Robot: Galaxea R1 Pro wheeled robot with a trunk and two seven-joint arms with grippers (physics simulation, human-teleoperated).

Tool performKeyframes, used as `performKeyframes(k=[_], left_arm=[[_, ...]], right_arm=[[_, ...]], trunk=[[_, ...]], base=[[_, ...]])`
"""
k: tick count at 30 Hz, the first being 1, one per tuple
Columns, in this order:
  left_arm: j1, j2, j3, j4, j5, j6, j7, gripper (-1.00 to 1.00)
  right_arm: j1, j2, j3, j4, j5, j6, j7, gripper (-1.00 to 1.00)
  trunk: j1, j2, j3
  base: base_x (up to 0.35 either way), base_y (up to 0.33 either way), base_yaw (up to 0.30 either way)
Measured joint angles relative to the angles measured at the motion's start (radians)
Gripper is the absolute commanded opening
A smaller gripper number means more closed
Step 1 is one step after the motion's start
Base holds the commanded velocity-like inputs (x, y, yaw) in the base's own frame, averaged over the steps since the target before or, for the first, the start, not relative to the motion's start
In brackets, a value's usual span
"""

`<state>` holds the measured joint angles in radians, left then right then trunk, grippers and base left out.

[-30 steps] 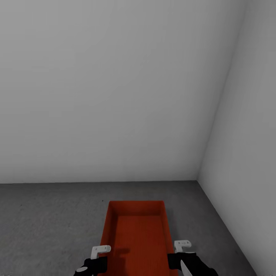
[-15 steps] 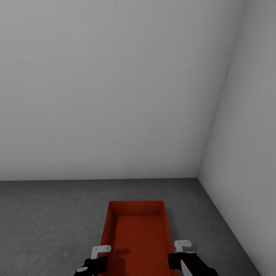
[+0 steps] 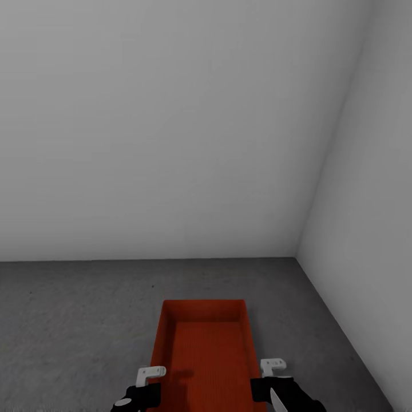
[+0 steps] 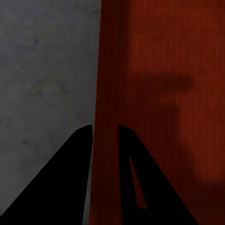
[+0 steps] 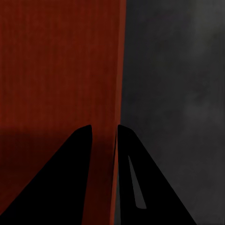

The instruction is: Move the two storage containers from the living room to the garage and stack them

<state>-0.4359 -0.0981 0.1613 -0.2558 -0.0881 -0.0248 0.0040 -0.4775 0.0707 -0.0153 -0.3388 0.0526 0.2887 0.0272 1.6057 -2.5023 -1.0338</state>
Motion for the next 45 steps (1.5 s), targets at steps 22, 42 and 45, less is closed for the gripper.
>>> performKeyframes(k=[22,42,45], left_arm=[[0.0,-0.001,0.003,-0.002,0.0,-0.009,0.0,-1.0],[-0.001,0.01,-0.014,0.002,0.004,-0.005,-0.028,1.0],[-0.001,0.01,-0.014,0.002,0.005,-0.005,-0.028,1.0]], right_arm=[[-0.001,-0.001,0.002,-0.01,0.004,0.0,0.002,-1.0],[0.0,-0.025,0.029,-0.001,-0.007,0.0,0.048,1.0],[0.0,-0.025,0.029,-0.001,-0.007,0.0,0.048,1.0]], trunk=[[0.007,-0.004,-0.066],[0.008,-0.004,-0.066],[0.008,-0.004,-0.066]], base=[[0.0,0.0,0.0],[0.0,0.0,0.0],[0.0,0.0,0.0]])
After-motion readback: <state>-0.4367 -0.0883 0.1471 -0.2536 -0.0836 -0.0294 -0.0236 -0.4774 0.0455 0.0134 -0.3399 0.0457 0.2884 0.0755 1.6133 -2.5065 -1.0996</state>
